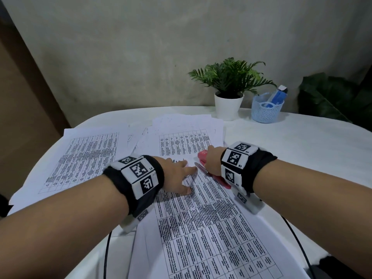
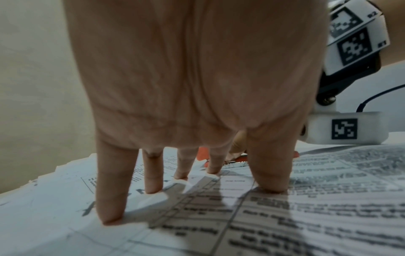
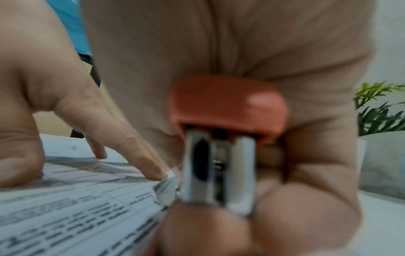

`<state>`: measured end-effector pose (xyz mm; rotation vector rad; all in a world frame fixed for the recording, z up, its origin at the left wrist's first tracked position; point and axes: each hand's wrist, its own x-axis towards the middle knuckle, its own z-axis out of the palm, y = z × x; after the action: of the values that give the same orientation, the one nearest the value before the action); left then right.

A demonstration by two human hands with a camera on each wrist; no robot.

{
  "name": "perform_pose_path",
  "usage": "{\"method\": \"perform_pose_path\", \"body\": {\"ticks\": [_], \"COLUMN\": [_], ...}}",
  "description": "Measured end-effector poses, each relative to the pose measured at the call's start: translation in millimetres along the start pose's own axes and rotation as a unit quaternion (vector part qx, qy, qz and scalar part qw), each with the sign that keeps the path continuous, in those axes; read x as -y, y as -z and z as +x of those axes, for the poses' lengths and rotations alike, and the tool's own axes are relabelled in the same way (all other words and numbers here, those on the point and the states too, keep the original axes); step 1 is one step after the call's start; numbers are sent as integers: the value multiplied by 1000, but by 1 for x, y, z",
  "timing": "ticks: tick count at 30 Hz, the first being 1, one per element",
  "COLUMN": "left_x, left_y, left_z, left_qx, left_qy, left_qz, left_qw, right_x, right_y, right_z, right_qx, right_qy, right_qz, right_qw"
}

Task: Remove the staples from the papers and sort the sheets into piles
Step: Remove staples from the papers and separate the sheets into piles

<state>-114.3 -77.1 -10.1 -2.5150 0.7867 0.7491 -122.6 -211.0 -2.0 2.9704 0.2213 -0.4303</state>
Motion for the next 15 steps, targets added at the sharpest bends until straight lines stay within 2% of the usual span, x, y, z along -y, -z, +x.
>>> {"method": "perform_pose_path", "body": {"ticks": [3,7,15], "left_x": [-1,-1,-2], "left_y": [2,2,1], "left_z": [-1,-1,-1], "left_qx": [10,14,6], "left_qy": [2,0,2], "left_qz": [-6,-5,4], "left_qw": [1000,1000,1000], "right_x": [-2,-5,-1], "right_y": [0,1,-1], "right_z": [0,5,10], "right_qx": [-9,-3,-16], "right_qy": [17,3,-19], "right_qz": [-2,-8,79], "right_qw": [1000,1000,997]}}
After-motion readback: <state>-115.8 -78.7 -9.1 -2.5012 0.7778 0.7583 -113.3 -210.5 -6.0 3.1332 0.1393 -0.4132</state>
